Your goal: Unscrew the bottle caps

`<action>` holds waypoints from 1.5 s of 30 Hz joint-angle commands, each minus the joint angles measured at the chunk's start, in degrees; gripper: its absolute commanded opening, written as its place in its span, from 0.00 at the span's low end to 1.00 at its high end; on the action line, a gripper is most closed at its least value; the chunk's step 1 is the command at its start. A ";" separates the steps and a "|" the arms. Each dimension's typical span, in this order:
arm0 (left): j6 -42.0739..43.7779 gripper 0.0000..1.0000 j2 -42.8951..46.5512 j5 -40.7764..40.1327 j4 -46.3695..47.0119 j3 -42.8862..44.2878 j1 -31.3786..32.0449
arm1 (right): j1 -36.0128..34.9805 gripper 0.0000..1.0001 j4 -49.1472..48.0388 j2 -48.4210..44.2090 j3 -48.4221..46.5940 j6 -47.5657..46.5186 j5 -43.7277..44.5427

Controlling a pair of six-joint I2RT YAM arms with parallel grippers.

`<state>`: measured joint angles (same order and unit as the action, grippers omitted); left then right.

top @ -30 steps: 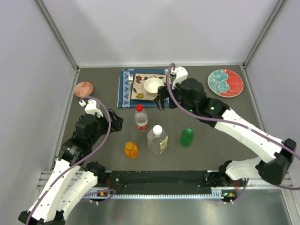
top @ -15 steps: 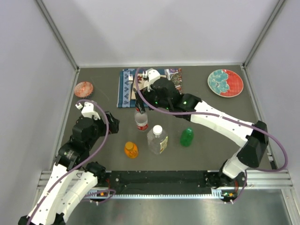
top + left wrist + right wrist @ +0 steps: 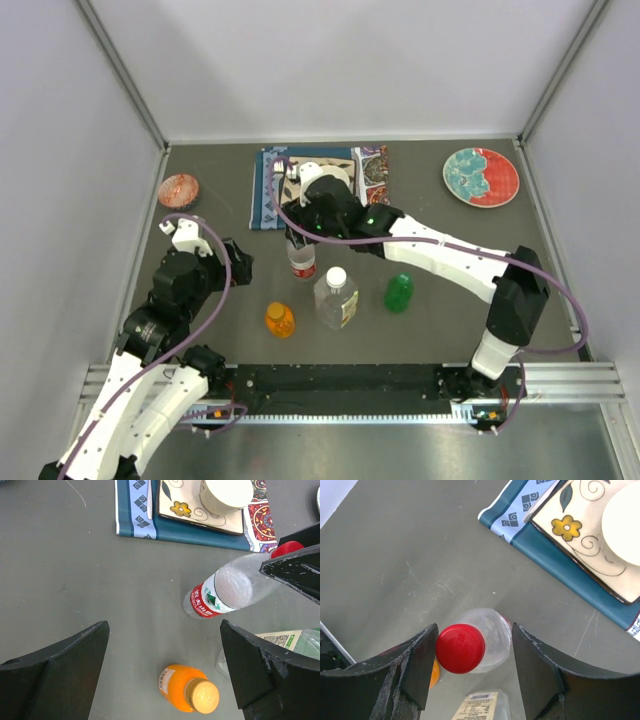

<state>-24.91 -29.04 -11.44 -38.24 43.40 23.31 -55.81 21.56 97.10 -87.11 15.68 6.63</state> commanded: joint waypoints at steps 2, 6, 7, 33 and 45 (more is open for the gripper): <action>0.91 0.98 -0.14 -0.51 1.15 0.55 0.07 | -1.05 0.55 -2.58 1.16 -2.28 1.37 -0.92; 0.74 0.98 -0.14 -0.51 1.06 0.55 0.07 | -1.14 0.48 -2.75 0.55 -1.31 1.63 -0.40; 0.74 0.98 -0.23 -0.60 1.06 0.55 0.07 | -1.14 0.43 -3.01 -0.15 -0.70 1.72 -0.13; 1.45 0.98 -15.61 24.50 29.79 15.05 -0.02 | 19.16 0.00 -0.19 -22.29 2.90 17.26 -28.41; 0.90 0.99 -23.52 61.71 41.31 19.53 0.24 | 20.83 0.00 -5.92 -27.58 2.57 19.21 -40.11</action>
<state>-26.22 -52.53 38.17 -1.63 59.90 23.31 -35.35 19.05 71.24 -81.10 33.67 -28.47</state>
